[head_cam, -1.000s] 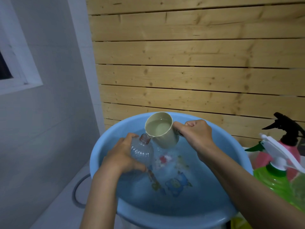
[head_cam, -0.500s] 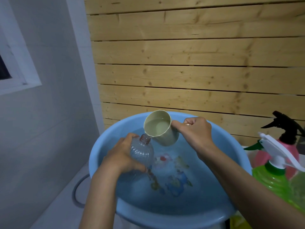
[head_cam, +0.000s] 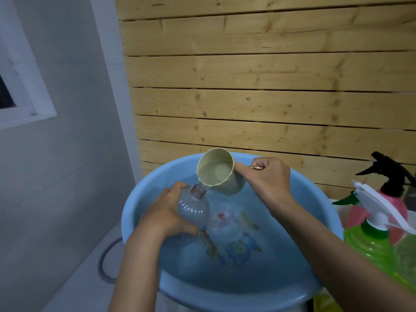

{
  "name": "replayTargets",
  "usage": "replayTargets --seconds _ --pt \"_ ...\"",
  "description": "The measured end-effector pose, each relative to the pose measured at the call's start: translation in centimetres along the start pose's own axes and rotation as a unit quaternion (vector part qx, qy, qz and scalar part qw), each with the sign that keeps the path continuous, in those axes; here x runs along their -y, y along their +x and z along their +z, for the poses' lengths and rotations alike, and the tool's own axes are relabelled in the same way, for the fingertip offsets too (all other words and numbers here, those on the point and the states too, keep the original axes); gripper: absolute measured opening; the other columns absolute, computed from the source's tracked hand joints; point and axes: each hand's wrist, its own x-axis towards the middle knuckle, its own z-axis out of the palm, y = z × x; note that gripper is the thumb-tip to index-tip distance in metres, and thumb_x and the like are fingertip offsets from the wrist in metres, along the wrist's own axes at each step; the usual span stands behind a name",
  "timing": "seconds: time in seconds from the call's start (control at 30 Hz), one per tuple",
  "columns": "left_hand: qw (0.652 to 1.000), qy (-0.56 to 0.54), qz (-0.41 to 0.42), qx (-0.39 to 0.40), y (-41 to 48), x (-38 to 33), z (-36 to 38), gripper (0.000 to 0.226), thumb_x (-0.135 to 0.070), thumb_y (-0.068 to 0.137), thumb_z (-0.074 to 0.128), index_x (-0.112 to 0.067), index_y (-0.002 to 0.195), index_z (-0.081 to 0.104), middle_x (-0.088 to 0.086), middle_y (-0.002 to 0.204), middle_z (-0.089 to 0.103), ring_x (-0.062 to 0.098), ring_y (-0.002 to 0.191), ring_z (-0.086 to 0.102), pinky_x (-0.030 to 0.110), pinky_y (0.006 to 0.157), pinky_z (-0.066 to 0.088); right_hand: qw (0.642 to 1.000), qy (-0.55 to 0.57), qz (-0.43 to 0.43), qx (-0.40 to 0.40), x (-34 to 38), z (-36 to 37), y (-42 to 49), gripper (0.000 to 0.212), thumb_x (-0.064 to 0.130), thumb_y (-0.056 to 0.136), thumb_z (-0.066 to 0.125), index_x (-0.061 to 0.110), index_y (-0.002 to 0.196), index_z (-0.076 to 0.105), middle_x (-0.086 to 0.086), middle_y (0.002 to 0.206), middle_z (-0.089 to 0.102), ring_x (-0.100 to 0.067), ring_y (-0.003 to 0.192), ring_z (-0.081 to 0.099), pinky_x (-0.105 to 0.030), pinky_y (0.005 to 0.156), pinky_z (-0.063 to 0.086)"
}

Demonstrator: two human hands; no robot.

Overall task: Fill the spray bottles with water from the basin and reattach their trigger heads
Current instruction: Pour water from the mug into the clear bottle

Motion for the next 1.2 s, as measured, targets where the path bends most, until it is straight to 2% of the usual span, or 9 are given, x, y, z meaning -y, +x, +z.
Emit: replayTargets --seconds 0.17,0.57,1.2 --pt "1.000 0.005 -0.004 0.005 0.01 0.06 0.02 0.090 -0.029 0.050 0.087 -0.043 0.124 0.037 -0.012 0.119 0.041 0.017 0.113 0.049 0.039 0.096 0.045 1.000 -0.001 -0.011 -0.002 0.02 0.02 0.02 0.054 0.027 0.069 0.073 0.016 0.045 0.026 0.001 0.048 0.019 -0.015 0.054 0.017 -0.029 0.052 0.019" --pt "1.000 0.007 0.003 0.003 0.00 0.06 0.05 0.092 -0.028 0.050 0.088 -0.042 0.125 0.037 -0.010 0.119 0.042 0.018 0.113 0.050 0.038 0.095 0.045 0.999 -0.003 -0.034 -0.008 -0.31 0.14 0.15 0.045 0.023 0.069 0.073 0.011 0.050 0.034 -0.007 0.055 0.025 -0.015 0.059 0.022 -0.030 0.053 0.019" --pt "1.000 0.017 0.002 0.009 0.11 0.24 0.18 0.091 -0.031 0.048 0.088 -0.044 0.123 0.038 -0.011 0.119 0.041 0.017 0.113 0.050 0.038 0.096 0.045 0.996 -0.036 -0.069 -0.030 -0.59 0.41 0.32 0.042 0.021 0.067 0.073 0.001 0.050 0.039 -0.005 0.054 0.025 -0.013 0.056 0.021 -0.028 0.050 0.019"
